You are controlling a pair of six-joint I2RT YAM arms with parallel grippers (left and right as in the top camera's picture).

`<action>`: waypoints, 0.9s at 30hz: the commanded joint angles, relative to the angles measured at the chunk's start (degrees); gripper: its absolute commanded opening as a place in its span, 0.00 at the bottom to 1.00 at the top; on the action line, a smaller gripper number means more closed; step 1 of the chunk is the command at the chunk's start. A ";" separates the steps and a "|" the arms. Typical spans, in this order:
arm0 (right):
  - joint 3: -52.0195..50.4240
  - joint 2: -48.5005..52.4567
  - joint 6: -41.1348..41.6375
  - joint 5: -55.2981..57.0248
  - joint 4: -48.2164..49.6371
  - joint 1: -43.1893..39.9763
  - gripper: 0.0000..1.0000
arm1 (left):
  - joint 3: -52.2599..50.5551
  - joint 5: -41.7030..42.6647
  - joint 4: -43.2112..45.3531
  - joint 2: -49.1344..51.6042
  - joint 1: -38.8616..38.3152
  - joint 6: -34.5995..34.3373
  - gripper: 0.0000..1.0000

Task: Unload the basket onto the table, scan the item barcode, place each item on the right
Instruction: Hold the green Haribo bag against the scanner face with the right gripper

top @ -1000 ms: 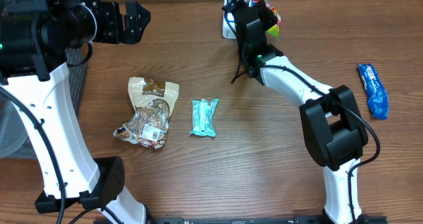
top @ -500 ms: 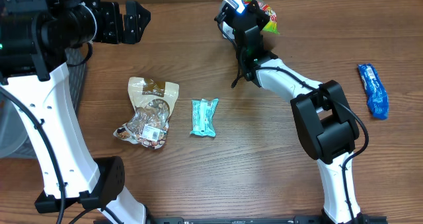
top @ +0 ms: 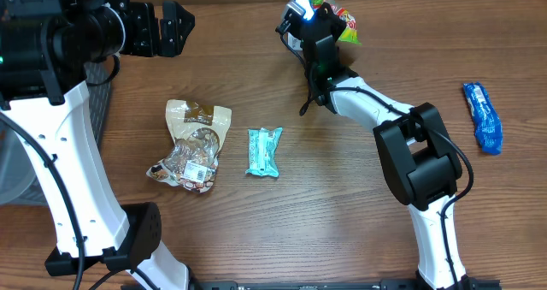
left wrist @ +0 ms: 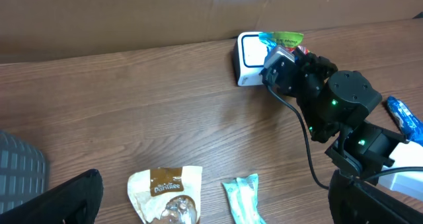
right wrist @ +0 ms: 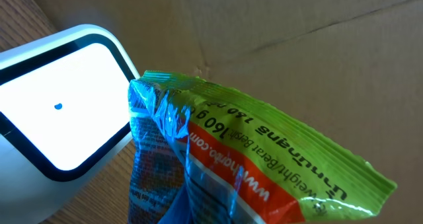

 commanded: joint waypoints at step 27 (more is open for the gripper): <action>0.83 -0.04 -18.73 -5.31 5.64 -1.29 0.04 | 0.35 0.83 0.07 0.35 -0.17 1.09 1.00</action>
